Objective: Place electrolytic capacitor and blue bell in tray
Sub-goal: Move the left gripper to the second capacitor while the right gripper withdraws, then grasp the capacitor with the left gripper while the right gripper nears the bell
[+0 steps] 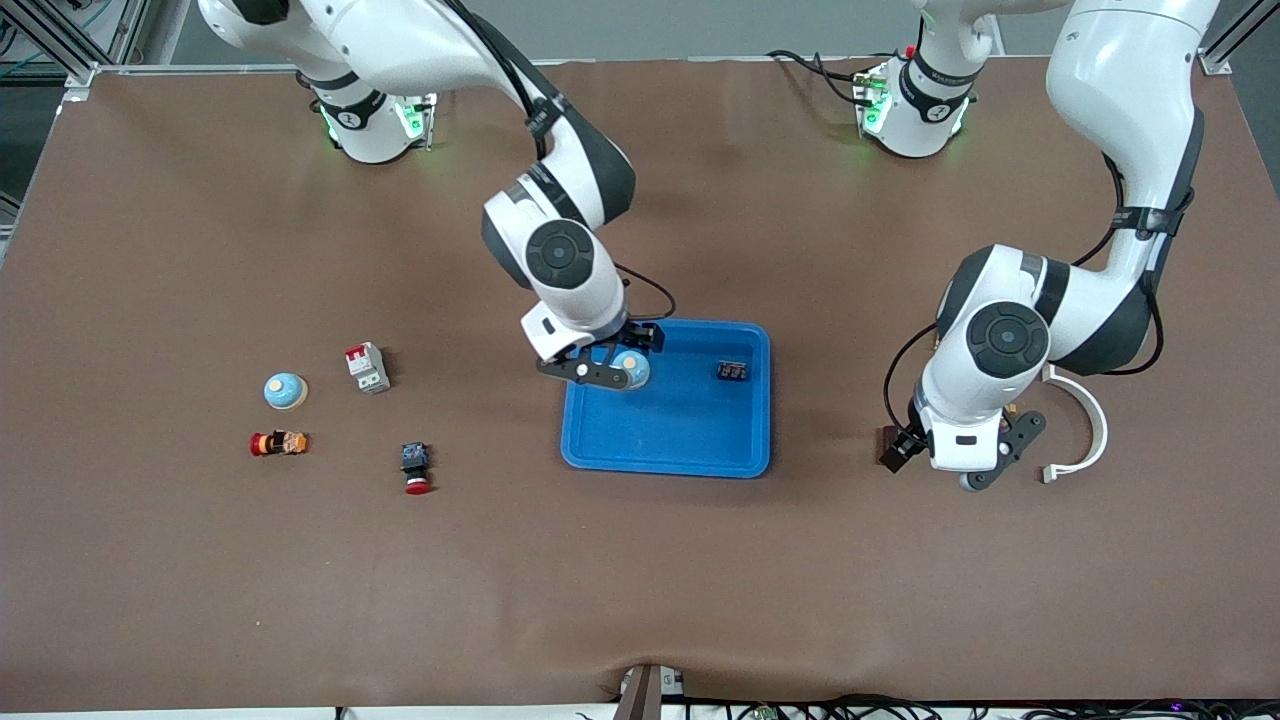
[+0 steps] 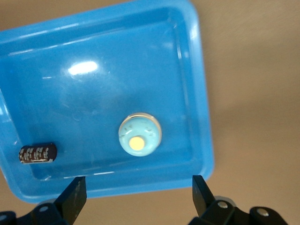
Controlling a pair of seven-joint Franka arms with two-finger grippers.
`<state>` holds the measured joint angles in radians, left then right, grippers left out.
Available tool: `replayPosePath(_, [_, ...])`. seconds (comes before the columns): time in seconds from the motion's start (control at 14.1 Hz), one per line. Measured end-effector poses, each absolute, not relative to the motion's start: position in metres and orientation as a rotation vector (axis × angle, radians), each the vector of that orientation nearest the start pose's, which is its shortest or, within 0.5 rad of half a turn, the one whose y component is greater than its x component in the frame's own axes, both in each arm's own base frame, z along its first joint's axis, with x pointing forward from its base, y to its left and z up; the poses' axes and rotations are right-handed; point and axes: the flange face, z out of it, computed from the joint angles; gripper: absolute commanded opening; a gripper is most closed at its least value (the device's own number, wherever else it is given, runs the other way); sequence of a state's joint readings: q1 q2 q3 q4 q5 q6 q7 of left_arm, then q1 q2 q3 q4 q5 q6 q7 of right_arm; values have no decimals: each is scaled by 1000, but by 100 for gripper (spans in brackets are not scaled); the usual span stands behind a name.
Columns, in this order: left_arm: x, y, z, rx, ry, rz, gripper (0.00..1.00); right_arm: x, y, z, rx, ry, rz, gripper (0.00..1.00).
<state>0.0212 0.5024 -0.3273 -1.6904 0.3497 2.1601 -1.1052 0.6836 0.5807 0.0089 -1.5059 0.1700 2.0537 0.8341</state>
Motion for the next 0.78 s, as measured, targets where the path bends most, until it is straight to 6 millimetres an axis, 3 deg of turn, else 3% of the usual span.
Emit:
replayPosePath(0.14, [655,-155,316,-2941,-746,-116,100,552,423,353,-3045,297,243,100])
replayPosePath(0.43, [667,-140,311,-3011,-396,-92,100,596,343,404,-3058,152,345,100])
replayPosePath(0.64, [672,-136,301,-3038,-190,-83,100,621,284,423,-3064,10,342,100])
replayPosePath(0.78, [672,-134,291,-3043,-111,-60,100,629,258,428,-3132,-90,324,100])
